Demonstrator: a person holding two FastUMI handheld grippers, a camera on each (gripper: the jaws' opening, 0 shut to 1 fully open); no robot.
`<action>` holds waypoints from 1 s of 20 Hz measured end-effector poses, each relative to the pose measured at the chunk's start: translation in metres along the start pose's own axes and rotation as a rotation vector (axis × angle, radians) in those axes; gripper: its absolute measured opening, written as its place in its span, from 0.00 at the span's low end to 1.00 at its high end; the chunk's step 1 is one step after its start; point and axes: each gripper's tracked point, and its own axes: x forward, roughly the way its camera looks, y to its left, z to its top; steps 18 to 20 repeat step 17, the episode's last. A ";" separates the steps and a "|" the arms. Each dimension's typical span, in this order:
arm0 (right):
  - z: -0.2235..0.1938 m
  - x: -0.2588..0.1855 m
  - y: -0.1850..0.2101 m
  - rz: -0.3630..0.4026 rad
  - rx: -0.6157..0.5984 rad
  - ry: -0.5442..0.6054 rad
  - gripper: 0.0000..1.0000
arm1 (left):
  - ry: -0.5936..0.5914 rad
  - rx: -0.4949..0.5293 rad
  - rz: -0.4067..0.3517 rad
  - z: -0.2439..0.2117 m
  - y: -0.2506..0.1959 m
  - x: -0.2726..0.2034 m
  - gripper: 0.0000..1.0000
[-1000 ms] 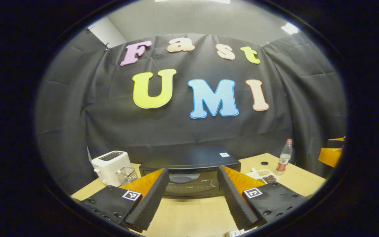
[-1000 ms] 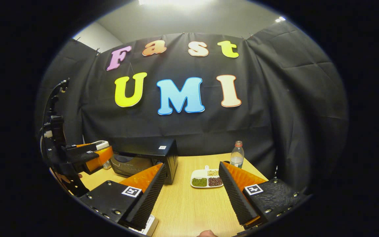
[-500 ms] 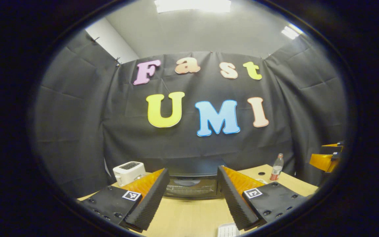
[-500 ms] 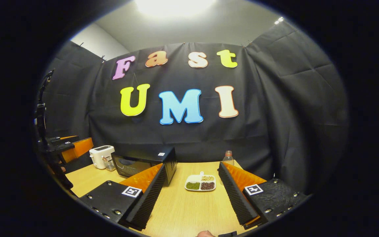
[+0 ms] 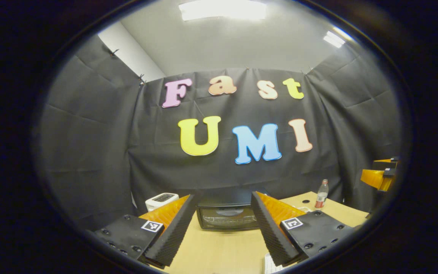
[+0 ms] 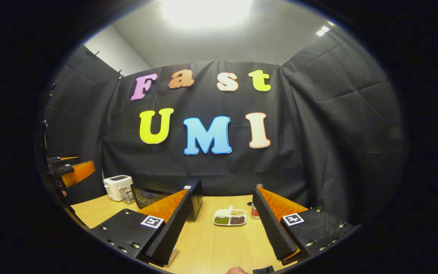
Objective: Open the electric oven with the left hand, put the food in, and close the electric oven.
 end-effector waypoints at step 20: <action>0.016 -0.033 0.030 -0.005 -0.008 -0.027 0.98 | -0.018 -0.030 0.010 0.006 0.038 -0.030 1.00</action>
